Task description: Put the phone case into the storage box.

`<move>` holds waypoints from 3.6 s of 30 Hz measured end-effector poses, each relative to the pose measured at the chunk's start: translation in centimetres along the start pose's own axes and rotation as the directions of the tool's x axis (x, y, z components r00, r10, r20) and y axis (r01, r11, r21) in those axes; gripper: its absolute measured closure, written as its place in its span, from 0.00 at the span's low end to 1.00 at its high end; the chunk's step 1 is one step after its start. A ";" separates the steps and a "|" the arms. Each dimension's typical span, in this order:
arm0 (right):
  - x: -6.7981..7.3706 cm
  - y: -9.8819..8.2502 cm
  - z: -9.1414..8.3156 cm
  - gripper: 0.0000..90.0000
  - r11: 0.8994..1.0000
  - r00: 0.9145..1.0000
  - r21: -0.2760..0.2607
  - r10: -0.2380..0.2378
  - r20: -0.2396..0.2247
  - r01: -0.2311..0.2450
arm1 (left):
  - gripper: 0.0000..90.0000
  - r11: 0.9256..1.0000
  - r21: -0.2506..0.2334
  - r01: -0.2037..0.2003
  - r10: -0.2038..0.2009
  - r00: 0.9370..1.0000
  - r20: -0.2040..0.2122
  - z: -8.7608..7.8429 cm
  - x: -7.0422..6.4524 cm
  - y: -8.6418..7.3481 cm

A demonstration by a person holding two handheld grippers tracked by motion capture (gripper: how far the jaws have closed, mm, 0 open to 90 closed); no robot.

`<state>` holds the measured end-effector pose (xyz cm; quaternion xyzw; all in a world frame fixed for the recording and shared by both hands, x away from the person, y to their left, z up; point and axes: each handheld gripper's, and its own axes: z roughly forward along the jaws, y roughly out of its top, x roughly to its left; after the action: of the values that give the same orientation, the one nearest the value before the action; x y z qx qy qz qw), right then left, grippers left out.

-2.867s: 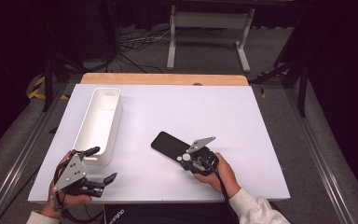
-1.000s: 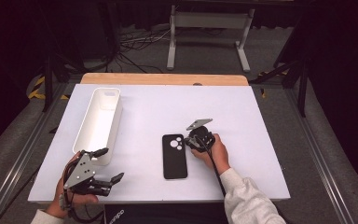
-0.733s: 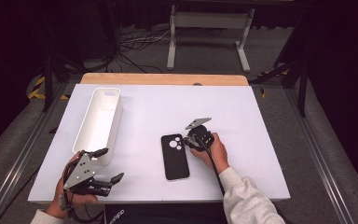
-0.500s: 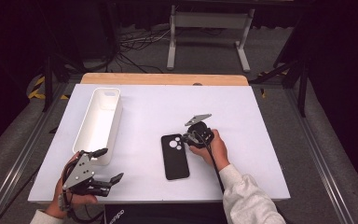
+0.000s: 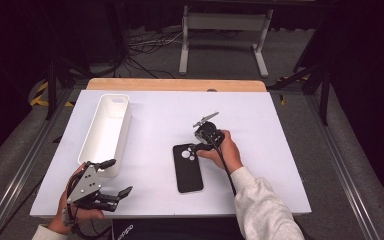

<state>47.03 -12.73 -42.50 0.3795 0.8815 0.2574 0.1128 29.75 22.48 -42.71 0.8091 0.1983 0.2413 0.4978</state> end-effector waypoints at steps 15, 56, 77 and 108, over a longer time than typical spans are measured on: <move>-0.5 2.5 1.4 0.66 0.987 0.999 0.156 -0.018 -0.032 0.022 | 0.07 1.000 -0.006 -0.001 0.002 1.000 0.017 -0.2 -0.1 0.1; 0.9 -0.2 -3.1 0.91 0.983 0.997 -0.168 -0.076 0.020 0.078 | 0.07 1.000 0.007 0.002 -0.002 1.000 0.029 0.2 -0.4 0.3; 3.7 -2.0 -9.0 0.91 0.886 0.982 -0.433 -0.110 0.155 0.168 | 0.08 1.000 -0.027 0.015 -0.015 1.000 0.005 0.4 -0.4 1.7; 6.1 -2.9 -10.4 0.91 0.828 0.953 -0.501 -0.121 0.278 0.252 | 0.15 0.997 -0.070 0.034 -0.036 0.999 -0.020 6.2 -1.5 8.5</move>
<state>36.94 -13.77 -35.38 0.2726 0.7892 0.4318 0.3412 32.87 13.59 -37.70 0.7852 0.2092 0.2477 0.5276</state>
